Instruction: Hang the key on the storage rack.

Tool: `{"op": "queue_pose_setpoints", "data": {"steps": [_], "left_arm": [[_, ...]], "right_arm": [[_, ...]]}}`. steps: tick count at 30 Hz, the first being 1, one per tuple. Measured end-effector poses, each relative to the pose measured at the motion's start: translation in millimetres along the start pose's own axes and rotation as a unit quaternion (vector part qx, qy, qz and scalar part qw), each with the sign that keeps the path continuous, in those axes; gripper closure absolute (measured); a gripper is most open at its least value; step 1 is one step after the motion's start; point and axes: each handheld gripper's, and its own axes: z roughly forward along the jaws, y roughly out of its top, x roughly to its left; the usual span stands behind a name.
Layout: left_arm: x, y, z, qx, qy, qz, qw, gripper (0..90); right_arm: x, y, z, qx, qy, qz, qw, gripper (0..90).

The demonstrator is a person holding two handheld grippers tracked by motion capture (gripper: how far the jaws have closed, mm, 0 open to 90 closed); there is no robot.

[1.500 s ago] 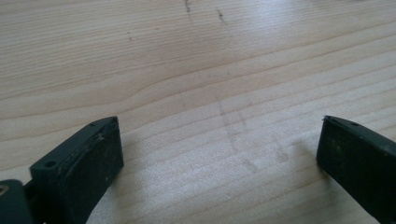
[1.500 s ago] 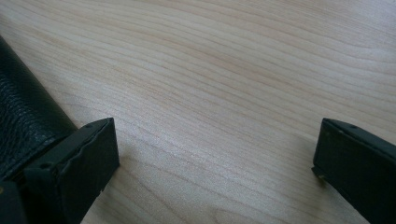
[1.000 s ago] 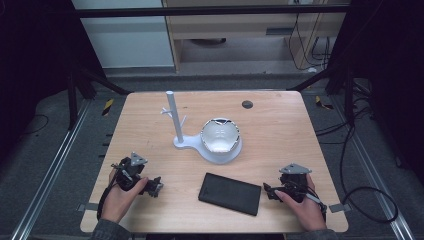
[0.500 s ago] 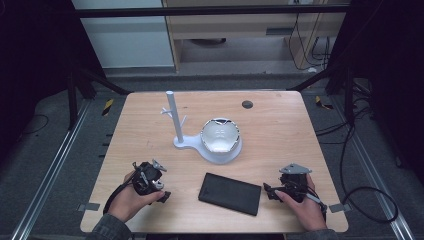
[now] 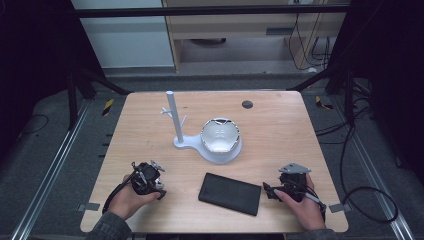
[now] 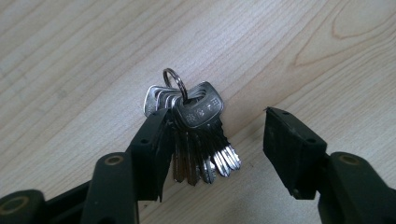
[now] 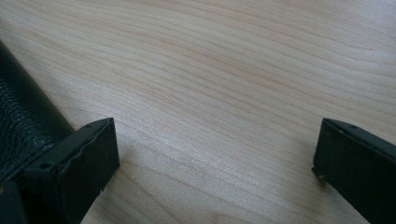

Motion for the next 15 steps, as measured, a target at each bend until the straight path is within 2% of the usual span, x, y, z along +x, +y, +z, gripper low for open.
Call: {"op": "queue_pose_setpoints", "data": {"steps": [5,13,15], "left_arm": [[7.8,-1.6,1.0,0.002,-0.001,-0.006,1.0000,55.2],[14.1,-3.4,-1.5,0.011,-0.010,0.015,0.9998,79.4],[14.3,-2.3,-1.6,0.015,-0.012,0.020,0.9996,79.7]], "right_arm": [[0.1,0.1,0.1,0.000,0.001,0.000,1.0000,0.3],[0.2,0.2,0.2,0.000,0.000,-0.001,1.0000,0.4],[0.5,0.1,0.1,0.000,0.001,0.000,1.0000,0.5]]}}
